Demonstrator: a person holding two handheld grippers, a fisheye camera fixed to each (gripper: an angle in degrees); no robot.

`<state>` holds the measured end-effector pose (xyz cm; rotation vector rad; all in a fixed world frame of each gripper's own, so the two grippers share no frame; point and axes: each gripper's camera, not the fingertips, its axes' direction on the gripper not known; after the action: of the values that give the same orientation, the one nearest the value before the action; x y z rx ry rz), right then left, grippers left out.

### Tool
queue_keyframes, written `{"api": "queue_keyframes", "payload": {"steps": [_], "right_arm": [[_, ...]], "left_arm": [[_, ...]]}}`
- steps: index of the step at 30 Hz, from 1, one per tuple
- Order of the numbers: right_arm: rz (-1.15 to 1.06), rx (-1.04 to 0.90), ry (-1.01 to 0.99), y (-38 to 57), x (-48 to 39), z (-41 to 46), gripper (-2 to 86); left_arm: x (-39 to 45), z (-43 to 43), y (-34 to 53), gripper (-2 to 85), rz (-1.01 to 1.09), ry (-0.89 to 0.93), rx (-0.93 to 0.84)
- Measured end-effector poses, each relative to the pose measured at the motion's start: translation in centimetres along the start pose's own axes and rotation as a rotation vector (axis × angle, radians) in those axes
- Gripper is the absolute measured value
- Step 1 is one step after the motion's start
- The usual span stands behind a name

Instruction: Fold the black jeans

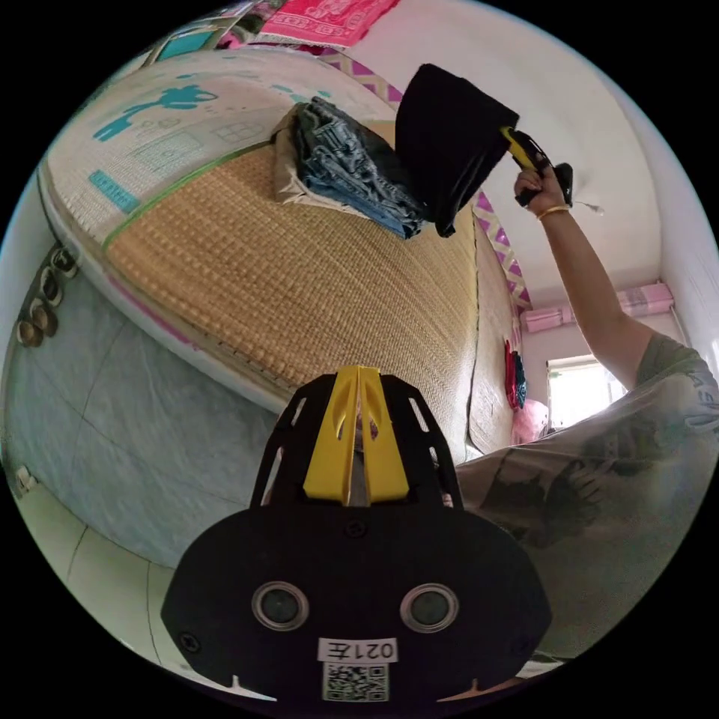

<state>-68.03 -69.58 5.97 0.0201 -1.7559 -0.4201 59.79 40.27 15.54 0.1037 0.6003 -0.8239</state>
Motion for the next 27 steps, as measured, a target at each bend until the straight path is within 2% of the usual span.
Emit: {"api": "queue_keyframes", "payload": {"steps": [5, 9, 12, 15, 19, 21, 22, 24, 27], "right_arm": [[-0.077, 0.075, 0.214, 2.2, -0.4, -16.4, 4.1], [-0.131, 0.039, 0.372, 5.8, -2.0, -22.1, 3.8], [-0.178, -0.121, 0.561, 10.7, -3.1, -20.1, 3.7], [-0.183, -0.328, 0.738, 18.4, -2.1, -13.5, 3.8], [0.103, -0.504, 0.767, 29.9, 3.2, -6.0, 5.3], [0.271, -0.503, 0.629, 33.0, 4.8, -5.4, 6.3], [0.329, -0.430, 0.567, 34.1, 4.7, -6.0, 6.4], [0.310, -0.352, 0.582, 34.9, 3.5, -6.9, 6.0], [0.148, -0.373, 0.667, 35.3, 1.2, -5.7, 6.3]], "left_arm": [[4.3, 4.6, -5.2, -1.0, 0.098, 0.053, -0.024], [7.9, 9.7, -9.1, -1.0, 0.170, 0.114, -0.081], [10.2, 12.7, -11.1, -0.9, 0.221, 0.132, -0.121], [11.5, 15.1, -12.0, -1.0, 0.241, 0.158, -0.155], [12.0, 17.1, -12.4, -1.0, 0.249, 0.153, -0.217], [11.8, 16.9, -12.5, -1.0, 0.249, 0.143, -0.228], [11.5, 16.7, -12.6, -1.0, 0.247, 0.134, -0.233], [10.8, 16.4, -12.7, -1.0, 0.237, 0.125, -0.239], [9.7, 16.4, -13.3, -0.9, 0.224, 0.120, -0.254]]}}
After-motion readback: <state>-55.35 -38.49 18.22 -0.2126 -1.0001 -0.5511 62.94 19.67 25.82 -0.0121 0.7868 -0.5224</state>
